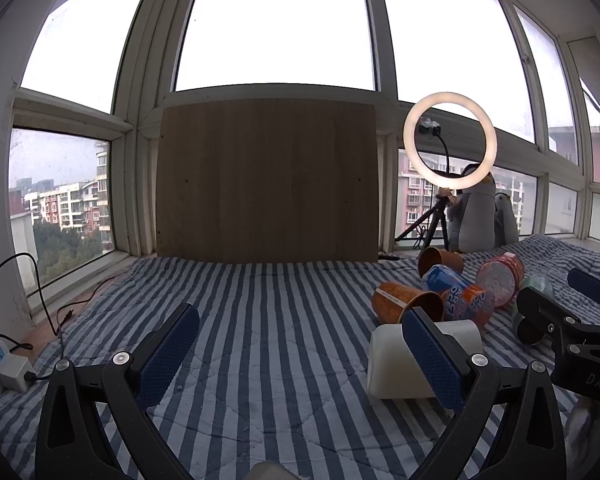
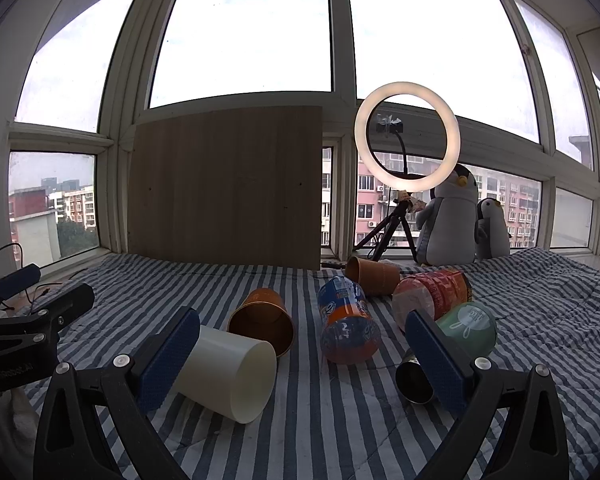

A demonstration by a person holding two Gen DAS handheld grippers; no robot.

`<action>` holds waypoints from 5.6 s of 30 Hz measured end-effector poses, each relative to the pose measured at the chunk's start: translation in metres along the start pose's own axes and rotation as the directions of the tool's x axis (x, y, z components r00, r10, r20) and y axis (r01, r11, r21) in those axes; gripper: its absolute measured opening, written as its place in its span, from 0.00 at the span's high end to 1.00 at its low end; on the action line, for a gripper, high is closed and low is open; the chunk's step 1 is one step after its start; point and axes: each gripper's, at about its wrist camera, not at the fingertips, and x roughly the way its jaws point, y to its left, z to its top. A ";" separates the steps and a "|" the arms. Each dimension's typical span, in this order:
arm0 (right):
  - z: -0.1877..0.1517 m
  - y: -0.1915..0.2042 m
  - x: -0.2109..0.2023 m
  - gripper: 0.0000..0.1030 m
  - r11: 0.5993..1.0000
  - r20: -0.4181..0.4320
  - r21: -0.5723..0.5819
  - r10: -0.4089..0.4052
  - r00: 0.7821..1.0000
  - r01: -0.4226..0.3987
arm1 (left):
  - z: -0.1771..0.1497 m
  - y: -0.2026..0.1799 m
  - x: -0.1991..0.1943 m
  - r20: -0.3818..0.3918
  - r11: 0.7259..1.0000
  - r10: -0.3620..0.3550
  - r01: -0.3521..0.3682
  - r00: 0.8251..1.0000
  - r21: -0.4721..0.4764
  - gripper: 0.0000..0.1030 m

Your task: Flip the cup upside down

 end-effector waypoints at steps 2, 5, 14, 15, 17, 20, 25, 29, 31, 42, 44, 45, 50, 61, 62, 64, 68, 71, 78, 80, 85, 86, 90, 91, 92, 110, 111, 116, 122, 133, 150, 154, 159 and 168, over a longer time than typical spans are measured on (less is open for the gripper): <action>0.000 -0.001 0.000 0.01 1.000 -0.003 0.006 0.000 1.000 0.000 | 0.000 0.000 0.002 -0.012 1.000 -0.013 0.013 1.000 -0.001 0.00; 0.001 -0.004 0.002 0.01 1.000 -0.013 0.022 0.000 1.000 0.000 | 0.000 0.000 0.005 -0.029 1.000 -0.024 0.024 0.999 0.000 0.00; 0.002 -0.013 0.010 0.01 0.998 -0.054 0.064 0.013 0.998 -0.009 | 0.000 0.003 0.013 -0.056 0.999 -0.026 0.025 0.998 -0.021 0.00; 0.002 -0.014 0.011 0.01 0.998 -0.059 0.065 0.012 0.998 -0.009 | 0.000 0.004 0.015 -0.065 0.999 -0.029 0.027 0.997 -0.026 0.00; 0.001 -0.015 0.013 0.01 0.998 -0.071 0.070 0.016 0.997 -0.011 | -0.001 0.006 0.019 -0.079 0.999 -0.030 0.027 0.996 -0.037 0.00; 0.001 -0.018 0.019 0.01 0.996 -0.098 0.089 0.026 0.995 -0.017 | -0.001 0.008 0.023 -0.096 0.998 -0.037 0.033 0.995 -0.047 0.00; 0.001 -0.026 0.034 0.01 0.992 -0.183 0.123 0.047 0.982 -0.025 | -0.002 0.010 0.027 -0.126 0.997 -0.065 0.058 0.990 -0.058 0.00; 0.002 -0.027 0.045 0.01 0.991 -0.240 0.130 0.072 0.968 -0.042 | -0.003 0.012 0.030 -0.149 0.995 -0.082 0.072 0.986 -0.069 0.00; 0.009 -0.025 0.054 0.01 0.992 -0.279 0.117 0.087 0.956 -0.056 | -0.003 0.013 0.030 -0.165 0.994 -0.091 0.079 0.982 -0.077 0.00; 0.054 -0.013 0.135 0.02 0.984 -0.480 0.097 0.179 0.859 -0.151 | -0.004 0.027 0.033 -0.220 0.982 -0.136 0.103 0.966 -0.156 0.00; 0.060 -0.010 0.154 0.03 0.984 -0.514 0.096 0.177 0.839 -0.149 | -0.004 0.029 0.035 -0.235 0.979 -0.149 0.110 0.961 -0.171 0.00; 0.062 -0.008 0.163 0.03 0.985 -0.535 0.102 0.174 0.827 -0.141 | -0.004 0.030 0.036 -0.240 0.977 -0.156 0.114 0.958 -0.179 0.00; 0.058 0.002 0.202 0.15 0.980 -0.643 0.139 0.200 0.739 -0.144 | -0.003 0.034 0.035 -0.239 0.971 -0.171 0.122 0.956 -0.208 0.00; 0.032 0.032 0.240 0.17 0.987 -0.787 0.039 0.128 0.603 -0.158 | -0.005 0.038 0.038 -0.266 0.964 -0.187 0.124 0.946 -0.236 0.00; 0.031 0.033 0.242 0.20 0.987 -0.792 0.030 0.119 0.599 -0.156 | -0.005 0.037 0.038 -0.268 0.967 -0.176 0.114 0.947 -0.229 0.00; 0.028 0.035 0.244 0.26 0.986 -0.802 0.029 0.120 0.585 -0.162 | -0.006 0.033 0.039 -0.274 0.975 -0.147 0.093 0.951 -0.202 0.00; 0.023 0.034 0.249 0.41 0.987 -0.825 0.015 0.104 0.556 -0.161 | -0.006 0.027 0.041 -0.280 0.978 -0.151 0.102 0.948 -0.181 0.00; 0.023 0.034 0.248 0.42 0.986 -0.824 0.015 0.105 0.557 -0.165 | -0.006 0.029 0.041 -0.277 0.977 -0.150 0.100 0.949 -0.188 0.00; 0.039 0.033 0.243 0.43 0.990 -0.784 0.011 0.096 0.614 -0.141 | -0.007 0.030 0.042 -0.280 0.977 -0.153 0.102 0.948 -0.190 0.00; 0.047 0.030 0.239 0.43 0.991 -0.770 0.022 0.102 0.630 -0.134 | -0.008 0.029 0.043 -0.277 0.978 -0.150 0.101 0.949 -0.182 0.00; 0.066 0.018 0.215 0.43 0.991 -0.737 0.027 0.107 0.667 -0.129 | -0.008 0.029 0.045 -0.283 0.979 -0.140 0.090 0.949 -0.183 0.00; 0.069 0.013 0.208 0.43 0.991 -0.732 0.037 0.114 0.672 -0.128 | -0.008 0.030 0.047 -0.284 0.979 -0.139 0.087 0.949 -0.186 0.00; 0.074 -0.011 0.169 0.43 0.988 -0.715 0.083 0.151 0.683 -0.132 | -0.009 0.033 0.050 -0.292 0.978 -0.132 0.075 0.947 -0.196 0.00; 0.073 -0.017 0.159 0.43 0.987 -0.712 0.095 0.157 0.684 -0.127 | -0.009 0.033 0.051 -0.295 0.978 -0.131 0.075 0.946 -0.195 0.00; 0.070 -0.023 0.148 0.43 0.986 -0.712 0.107 0.164 0.683 -0.125 | -0.009 0.032 0.052 -0.298 0.979 -0.130 0.074 0.946 -0.192 0.00; -0.011 -0.038 0.071 0.40 0.963 -0.746 0.235 0.267 0.610 -0.134 | -0.007 -0.004 0.061 -0.419 0.976 -0.210 0.166 0.883 -0.140 0.00; -0.012 -0.038 0.069 0.40 0.961 -0.741 0.235 0.272 0.613 -0.143 | -0.006 -0.008 0.061 -0.428 0.975 -0.218 0.175 0.877 -0.138 0.00; -0.004 -0.048 0.044 0.34 0.961 -0.695 0.221 0.273 0.665 -0.164 | 0.000 -0.033 0.058 -0.468 0.964 -0.266 0.228 0.843 -0.138 0.00; -0.004 -0.091 -0.002 0.33 0.957 -0.630 0.263 0.263 0.731 -0.118 | 0.008 -0.079 0.065 -0.584 0.937 -0.345 0.303 0.735 -0.173 0.00; -0.039 -0.134 -0.058 0.33 0.977 -0.593 0.211 0.151 0.791 -0.028 | -0.002 -0.140 0.104 -0.710 0.915 -0.403 0.254 0.577 -0.314 0.07; -0.053 -0.149 -0.079 0.33 0.977 -0.567 0.211 0.135 0.813 -0.015 | -0.016 -0.177 0.123 -0.764 0.894 -0.448 0.245 0.463 -0.376 0.13; -0.054 -0.153 -0.078 0.33 0.972 -0.560 0.233 0.151 0.814 -0.020 | -0.021 -0.179 0.138 -0.771 0.879 -0.477 0.229 0.423 -0.419 0.16; -0.053 -0.151 -0.081 0.33 0.976 -0.559 0.217 0.138 0.818 -0.016 | -0.033 -0.195 0.154 -0.798 0.880 -0.472 0.257 0.374 -0.399 0.18; -0.055 -0.156 -0.081 0.33 0.973 -0.545 0.229 0.124 0.829 0.005 | -0.019 -0.199 0.131 -0.738 0.844 -0.518 0.397 0.432 -0.360 0.34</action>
